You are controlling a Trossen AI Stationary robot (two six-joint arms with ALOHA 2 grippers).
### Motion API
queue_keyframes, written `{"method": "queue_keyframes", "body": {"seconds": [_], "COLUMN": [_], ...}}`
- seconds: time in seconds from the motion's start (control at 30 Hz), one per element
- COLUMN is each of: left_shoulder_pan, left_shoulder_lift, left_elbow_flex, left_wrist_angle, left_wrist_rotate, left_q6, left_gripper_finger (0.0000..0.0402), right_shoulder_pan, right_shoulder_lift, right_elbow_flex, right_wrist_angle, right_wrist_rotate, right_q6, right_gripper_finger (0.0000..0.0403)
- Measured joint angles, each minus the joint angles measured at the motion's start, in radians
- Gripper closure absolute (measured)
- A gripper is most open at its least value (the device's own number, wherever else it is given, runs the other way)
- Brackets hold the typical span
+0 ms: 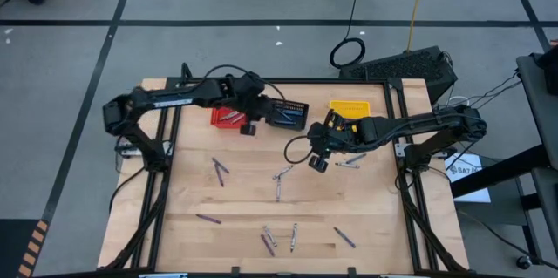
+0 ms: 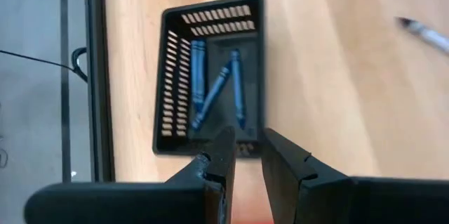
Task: Sort crayons
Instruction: Put the gray crayon into the red bin
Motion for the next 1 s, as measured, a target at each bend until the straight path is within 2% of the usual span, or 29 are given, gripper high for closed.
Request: {"method": "queue_keyframes", "body": {"seconds": [0.2,0.5,0.7,1.0], "left_shoulder_pan": [-0.044,-0.158,-0.256,-0.359], "left_shoulder_lift": [-0.133,-0.267,-0.283,-0.283], "left_elbow_flex": [0.0,0.0,0.0,-0.037], "left_wrist_angle": [-0.168,-0.403,-0.521,-0.572], "left_wrist_rotate": [0.001,0.002,0.005,0.005], "left_q6": [-0.075,-0.274,-0.401,-0.49], "left_gripper_finger": [0.0338,0.0338,0.0338,0.0338], "right_shoulder_pan": [0.001,0.026,0.028,0.016], "right_shoulder_lift": [0.0,0.004,0.005,0.014], "right_elbow_flex": [0.0,-0.047,-0.168,-0.235], "right_wrist_angle": [-0.005,0.033,0.268,0.497], "right_wrist_rotate": [-0.152,-0.23,-0.306,-0.307], "right_q6": [-0.024,-0.069,-0.151,-0.317], "right_gripper_finger": [0.0307,0.0307,0.0307,0.0307]}}
